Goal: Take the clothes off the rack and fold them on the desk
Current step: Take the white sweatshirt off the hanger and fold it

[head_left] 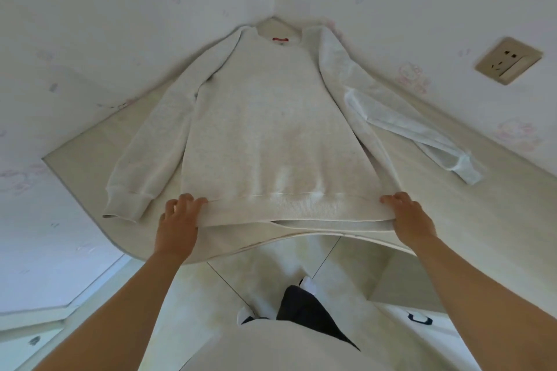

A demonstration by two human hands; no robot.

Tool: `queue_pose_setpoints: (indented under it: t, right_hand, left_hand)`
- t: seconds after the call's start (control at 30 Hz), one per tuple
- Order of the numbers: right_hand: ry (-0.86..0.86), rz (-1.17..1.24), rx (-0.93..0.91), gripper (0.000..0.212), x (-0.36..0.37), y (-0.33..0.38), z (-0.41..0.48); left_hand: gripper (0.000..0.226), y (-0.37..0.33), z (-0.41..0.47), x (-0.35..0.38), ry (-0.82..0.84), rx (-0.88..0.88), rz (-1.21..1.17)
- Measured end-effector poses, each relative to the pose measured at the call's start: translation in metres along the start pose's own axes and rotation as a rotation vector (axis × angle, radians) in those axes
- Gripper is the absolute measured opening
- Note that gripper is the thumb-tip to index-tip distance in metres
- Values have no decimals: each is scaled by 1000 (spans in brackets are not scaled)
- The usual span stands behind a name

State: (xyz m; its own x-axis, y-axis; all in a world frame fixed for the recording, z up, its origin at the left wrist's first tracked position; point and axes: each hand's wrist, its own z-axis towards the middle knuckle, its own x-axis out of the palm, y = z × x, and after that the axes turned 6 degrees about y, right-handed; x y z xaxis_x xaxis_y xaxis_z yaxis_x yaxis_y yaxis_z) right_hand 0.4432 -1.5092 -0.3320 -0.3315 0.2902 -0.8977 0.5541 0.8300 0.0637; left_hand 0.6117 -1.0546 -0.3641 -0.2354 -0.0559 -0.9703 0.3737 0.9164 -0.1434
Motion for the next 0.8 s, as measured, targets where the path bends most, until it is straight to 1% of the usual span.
queue_pose_setpoints:
  t: [0.07, 0.1, 0.17, 0.2, 0.23, 0.27, 0.3, 0.33, 0.37, 0.4, 0.47, 0.53, 0.57, 0.6, 0.7, 0.8]
  right_hand:
    - [68, 26, -26, 51, 4, -5, -1]
    - [57, 68, -32, 46, 4, -7, -2]
    - [-87, 178, 4, 34, 3, -12, -9]
    - [-156, 205, 32, 31, 4, -17, -12]
    - [-175, 201, 39, 32, 6, -21, -15]
    - [-127, 164, 29, 36, 10, -24, -17]
    - [-27, 122, 24, 43, 13, -23, -19]
    - [88, 73, 41, 49, 15, -21, -20]
    - [168, 20, 69, 52, 15, -16, -21]
    - [196, -52, 98, 51, 13, -11, -20]
    - [179, -246, 133, 44, 4, 4, -19]
    - [119, -349, 145, 40, -8, 22, -16]
    - [93, -345, 139, 40, -12, 30, -14]
    - [79, -298, 122, 40, -15, 40, -13]
    - [76, -101, 14, 41, -19, 77, -7]
    - [89, 21, -103, 35, -21, 116, 3]
  left_hand:
    - [56, 4, -1, -2, 56, 30, 9]
    - [51, 7, -3, -5, 52, 55, 6]
    - [40, 14, -8, -11, -31, 96, -22]
    - [39, 18, -11, -13, -60, 112, -42]
    - [42, 23, -14, -12, -55, 148, -28]
    - [46, 26, -18, -9, 3, 198, -4]
    - [49, 29, -22, -4, 79, 239, 25]
    - [54, 30, -26, 0, 164, 253, 41]
    - [59, 28, -29, 0, 234, 242, 34]
    - [62, 25, -29, -1, 266, 227, 15]
    - [59, 16, -24, -9, 211, 249, 38]
    - [45, 9, -15, -17, 168, 278, 55]
    - [34, 7, -10, -20, 162, 286, 42]
    - [28, 5, -6, -21, 163, 284, 10]
    - [37, 1, 4, -25, 182, 187, -94]
    - [44, -3, 14, -30, 176, 120, -134]
